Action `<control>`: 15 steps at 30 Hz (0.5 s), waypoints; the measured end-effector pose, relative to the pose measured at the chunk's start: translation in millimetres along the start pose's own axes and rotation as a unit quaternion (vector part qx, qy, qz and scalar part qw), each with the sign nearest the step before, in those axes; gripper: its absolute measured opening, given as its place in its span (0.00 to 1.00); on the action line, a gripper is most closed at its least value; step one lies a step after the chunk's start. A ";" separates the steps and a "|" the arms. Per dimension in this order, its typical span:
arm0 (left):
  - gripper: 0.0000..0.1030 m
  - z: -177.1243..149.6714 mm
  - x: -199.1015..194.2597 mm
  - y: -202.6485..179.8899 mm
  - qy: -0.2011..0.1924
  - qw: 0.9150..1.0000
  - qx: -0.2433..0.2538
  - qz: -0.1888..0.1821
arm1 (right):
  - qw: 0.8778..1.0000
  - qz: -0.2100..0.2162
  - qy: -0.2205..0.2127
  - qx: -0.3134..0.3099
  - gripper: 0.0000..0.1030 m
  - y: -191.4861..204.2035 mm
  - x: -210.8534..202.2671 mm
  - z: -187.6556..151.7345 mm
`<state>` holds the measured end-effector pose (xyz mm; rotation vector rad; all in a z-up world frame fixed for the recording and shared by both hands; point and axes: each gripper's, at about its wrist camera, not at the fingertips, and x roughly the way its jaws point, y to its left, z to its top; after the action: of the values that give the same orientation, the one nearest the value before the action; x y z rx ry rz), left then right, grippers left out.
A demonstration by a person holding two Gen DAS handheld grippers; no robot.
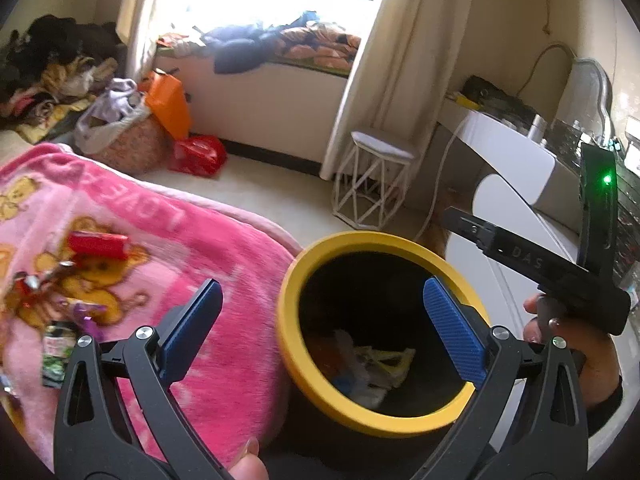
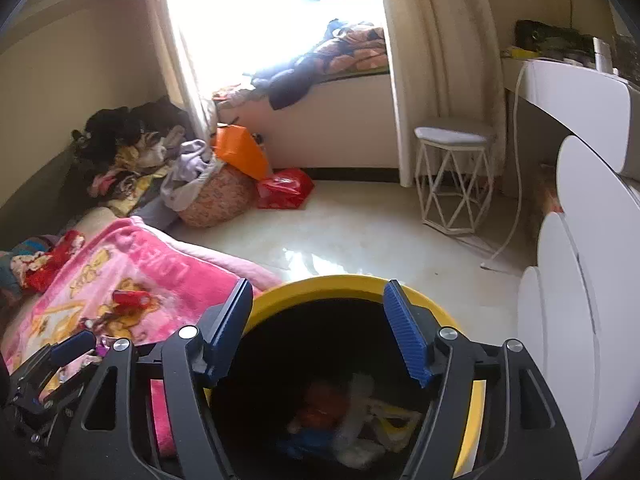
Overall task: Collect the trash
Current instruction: 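Move both open grippers back over the candy wrappers on the blanket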
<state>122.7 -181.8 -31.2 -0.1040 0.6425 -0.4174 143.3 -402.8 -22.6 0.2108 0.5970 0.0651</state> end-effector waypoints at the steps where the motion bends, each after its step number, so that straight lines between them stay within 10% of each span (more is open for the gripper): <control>1: 0.90 0.0 -4.2 3.1 -0.004 1.000 -0.002 0.003 | 1.000 0.003 -0.001 -0.002 0.64 3.4 -0.7 0.4; 15: 0.90 7.7 -50.1 50.2 -0.053 0.997 -0.034 0.054 | 0.997 0.053 -0.024 -0.046 0.70 59.6 -9.6 3.0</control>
<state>108.5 -115.9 -8.2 -0.1545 0.5542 -0.2839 137.0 -346.3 -2.0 0.1545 0.5339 0.1901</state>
